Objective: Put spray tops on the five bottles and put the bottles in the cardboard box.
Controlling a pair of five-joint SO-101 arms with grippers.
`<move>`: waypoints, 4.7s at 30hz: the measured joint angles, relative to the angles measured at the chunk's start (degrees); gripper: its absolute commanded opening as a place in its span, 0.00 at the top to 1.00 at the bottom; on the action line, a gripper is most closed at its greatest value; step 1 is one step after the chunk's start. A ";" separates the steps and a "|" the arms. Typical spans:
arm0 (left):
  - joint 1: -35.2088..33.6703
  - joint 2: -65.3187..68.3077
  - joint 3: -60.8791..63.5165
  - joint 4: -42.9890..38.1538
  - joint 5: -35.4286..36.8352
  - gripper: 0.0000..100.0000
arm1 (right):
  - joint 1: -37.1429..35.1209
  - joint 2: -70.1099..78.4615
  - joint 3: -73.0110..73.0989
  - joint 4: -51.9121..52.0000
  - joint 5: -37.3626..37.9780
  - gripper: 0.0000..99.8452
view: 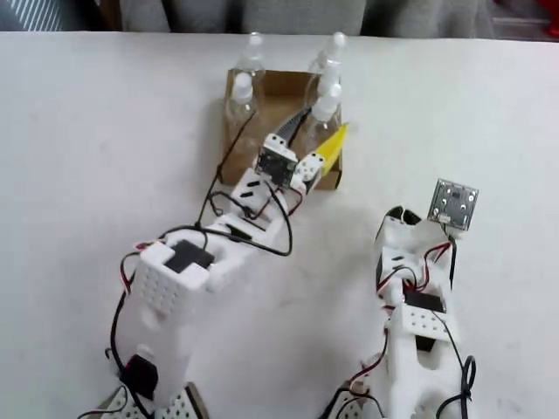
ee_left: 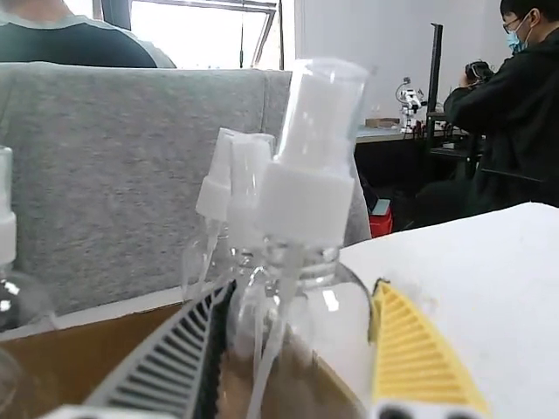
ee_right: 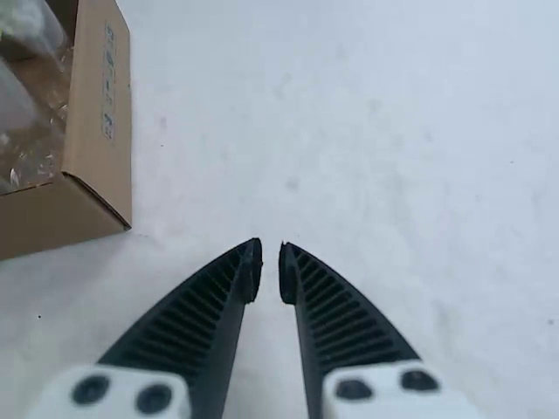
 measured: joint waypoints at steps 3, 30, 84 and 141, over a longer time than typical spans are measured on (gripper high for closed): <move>0.00 0.00 0.00 0.00 0.00 0.90 | 0.00 0.00 0.00 0.00 0.00 0.98; 0.26 0.09 -0.09 11.87 0.00 0.58 | 0.00 0.00 1.23 0.00 0.00 0.98; 2.37 -31.12 13.36 33.41 0.00 0.57 | 1.05 0.00 1.23 0.00 0.09 0.98; -25.14 -126.77 58.64 86.33 0.00 0.98 | -4.57 -2.55 2.11 0.00 0.09 0.98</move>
